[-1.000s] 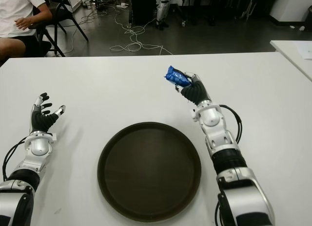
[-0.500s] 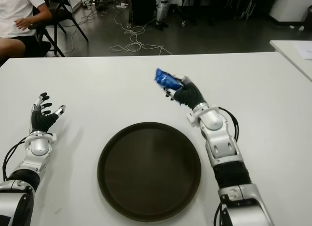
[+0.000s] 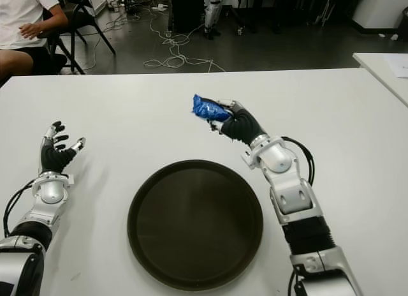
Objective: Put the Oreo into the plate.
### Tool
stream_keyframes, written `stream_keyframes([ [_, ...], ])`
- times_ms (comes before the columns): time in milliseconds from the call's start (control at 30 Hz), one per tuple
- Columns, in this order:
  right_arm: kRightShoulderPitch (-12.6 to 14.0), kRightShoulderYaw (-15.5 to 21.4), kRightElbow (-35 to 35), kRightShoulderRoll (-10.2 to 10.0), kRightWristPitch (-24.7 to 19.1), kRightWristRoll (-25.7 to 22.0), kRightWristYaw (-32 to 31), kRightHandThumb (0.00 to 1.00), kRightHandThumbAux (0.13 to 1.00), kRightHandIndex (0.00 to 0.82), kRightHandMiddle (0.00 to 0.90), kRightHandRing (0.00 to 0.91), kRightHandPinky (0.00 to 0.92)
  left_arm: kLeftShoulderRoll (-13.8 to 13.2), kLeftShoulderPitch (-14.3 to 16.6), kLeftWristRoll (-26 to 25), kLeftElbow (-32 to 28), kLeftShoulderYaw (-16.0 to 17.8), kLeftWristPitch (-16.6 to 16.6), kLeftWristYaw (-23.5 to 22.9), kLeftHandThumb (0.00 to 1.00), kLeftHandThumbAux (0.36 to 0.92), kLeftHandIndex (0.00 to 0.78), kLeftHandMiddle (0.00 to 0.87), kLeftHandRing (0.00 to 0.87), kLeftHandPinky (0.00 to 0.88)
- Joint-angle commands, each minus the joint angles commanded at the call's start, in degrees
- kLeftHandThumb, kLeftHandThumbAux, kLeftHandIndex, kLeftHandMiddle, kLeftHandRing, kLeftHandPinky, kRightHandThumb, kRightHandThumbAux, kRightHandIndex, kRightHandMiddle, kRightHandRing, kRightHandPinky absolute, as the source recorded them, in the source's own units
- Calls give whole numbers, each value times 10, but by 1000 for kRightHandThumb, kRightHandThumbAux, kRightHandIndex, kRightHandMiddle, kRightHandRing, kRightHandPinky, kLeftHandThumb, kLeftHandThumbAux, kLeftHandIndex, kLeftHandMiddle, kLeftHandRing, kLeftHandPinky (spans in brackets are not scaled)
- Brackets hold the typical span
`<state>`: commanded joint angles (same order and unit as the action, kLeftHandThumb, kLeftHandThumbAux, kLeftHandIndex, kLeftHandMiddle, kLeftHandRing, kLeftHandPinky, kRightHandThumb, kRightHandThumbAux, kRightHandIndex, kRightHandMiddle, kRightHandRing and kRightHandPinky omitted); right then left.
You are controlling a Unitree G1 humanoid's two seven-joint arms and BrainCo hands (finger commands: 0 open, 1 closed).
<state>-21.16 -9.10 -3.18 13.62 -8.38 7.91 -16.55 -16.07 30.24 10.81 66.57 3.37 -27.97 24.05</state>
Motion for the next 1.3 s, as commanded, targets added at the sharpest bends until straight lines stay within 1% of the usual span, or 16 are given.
stream_keyframes([
  [133, 3, -10, 6, 6, 3, 6, -8, 704, 719, 441, 817, 815, 810, 0, 0, 1, -1, -1, 1, 2, 268, 717, 100, 160, 180, 200],
  [233, 4, -13, 10, 7, 1, 9, -12, 703, 719, 441, 819, 818, 812, 0, 0, 2, -1, -1, 2, 3, 267, 719, 101, 158, 177, 192],
  [400, 3, -30, 17, 29, -2, 16, -47, 703, 719, 440, 830, 831, 826, -1, -1, 3, -3, -2, 0, 3, 260, 722, 97, 146, 159, 166],
  [533, 1, -42, 23, 46, -3, 25, -72, 703, 718, 440, 839, 841, 837, -1, -2, 2, -3, -1, -2, 2, 263, 727, 100, 151, 168, 190],
  [600, 0, -46, 26, 51, -3, 28, -79, 703, 718, 440, 839, 843, 839, -1, -2, 2, -3, -1, -2, 1, 265, 727, 100, 153, 172, 196],
  [667, -3, -57, 31, 65, -9, 40, -97, 704, 718, 440, 839, 845, 841, -1, -2, 3, -3, -2, -2, 2, 267, 728, 99, 157, 177, 201],
  [767, -6, -67, 36, 79, -16, 48, -121, 704, 718, 441, 830, 838, 829, 0, -3, 3, -3, -2, -1, 3, 273, 722, 98, 159, 180, 203],
  [900, -8, -69, 39, 85, -19, 48, -137, 704, 718, 441, 822, 828, 818, 0, -3, 1, -4, -1, -1, 3, 280, 714, 101, 160, 179, 200],
  [1133, -18, -80, 40, 108, -11, 52, -185, 704, 719, 441, 814, 819, 811, 0, -3, 1, -3, -1, -4, 2, 265, 715, 100, 160, 179, 197],
  [1200, -19, -81, 41, 112, -9, 53, -193, 703, 719, 440, 815, 818, 810, 0, -3, 2, -3, -2, -5, 2, 264, 714, 101, 162, 182, 204],
  [1300, -21, -83, 47, 125, 8, 44, -219, 703, 719, 440, 815, 818, 810, -2, -2, 6, -2, -4, -4, 5, 259, 714, 100, 163, 184, 211],
])
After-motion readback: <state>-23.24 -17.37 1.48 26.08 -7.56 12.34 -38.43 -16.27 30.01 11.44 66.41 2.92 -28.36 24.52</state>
